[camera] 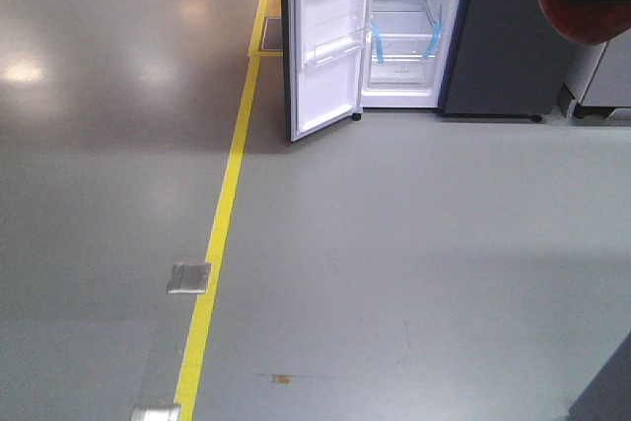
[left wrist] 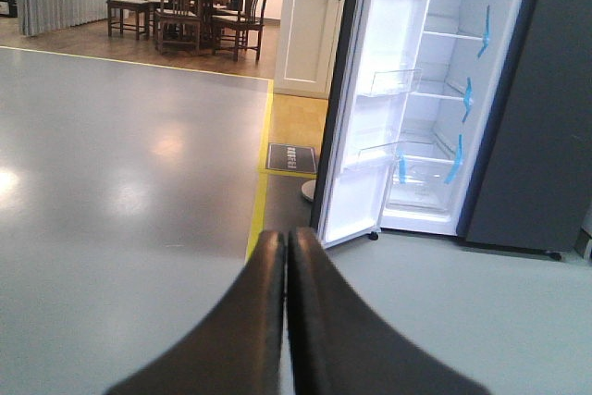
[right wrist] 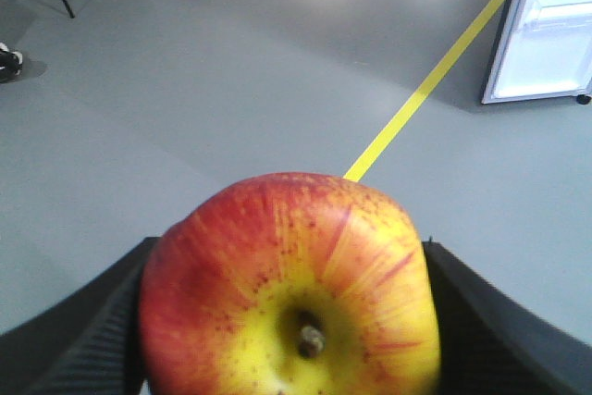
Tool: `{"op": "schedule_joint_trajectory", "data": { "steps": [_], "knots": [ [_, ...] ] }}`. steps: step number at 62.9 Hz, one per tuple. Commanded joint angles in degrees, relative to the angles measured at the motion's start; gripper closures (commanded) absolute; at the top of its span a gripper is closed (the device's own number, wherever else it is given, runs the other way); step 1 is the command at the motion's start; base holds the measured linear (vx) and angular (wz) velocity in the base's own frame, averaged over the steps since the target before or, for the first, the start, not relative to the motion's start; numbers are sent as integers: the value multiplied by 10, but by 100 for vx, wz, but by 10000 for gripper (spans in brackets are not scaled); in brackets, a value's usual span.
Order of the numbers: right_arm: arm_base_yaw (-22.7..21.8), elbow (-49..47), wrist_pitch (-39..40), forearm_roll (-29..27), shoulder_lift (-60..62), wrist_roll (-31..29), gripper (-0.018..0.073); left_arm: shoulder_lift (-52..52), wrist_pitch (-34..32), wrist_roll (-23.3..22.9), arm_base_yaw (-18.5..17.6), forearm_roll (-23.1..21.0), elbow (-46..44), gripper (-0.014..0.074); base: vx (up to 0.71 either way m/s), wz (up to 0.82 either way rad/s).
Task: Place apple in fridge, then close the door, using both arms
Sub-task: 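Drive up to the open fridge door, apple held in right gripper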
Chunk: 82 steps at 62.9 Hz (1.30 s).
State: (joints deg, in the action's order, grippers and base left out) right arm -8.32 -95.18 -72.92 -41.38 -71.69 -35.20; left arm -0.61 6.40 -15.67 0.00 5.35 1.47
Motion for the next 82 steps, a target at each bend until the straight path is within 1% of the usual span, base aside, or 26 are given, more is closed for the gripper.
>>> {"op": "schedule_joint_trajectory", "data": {
  "steps": [1, 82],
  "knots": [
    [-1, -16, 31, -29, 13, -7, 515, -3, -43, -3, 0, 0, 12, 603, 36, -4],
    [-1, -16, 31, -29, 13, -7, 515, -3, -43, -3, 0, 0, 12, 603, 35, -1]
  ]
}}
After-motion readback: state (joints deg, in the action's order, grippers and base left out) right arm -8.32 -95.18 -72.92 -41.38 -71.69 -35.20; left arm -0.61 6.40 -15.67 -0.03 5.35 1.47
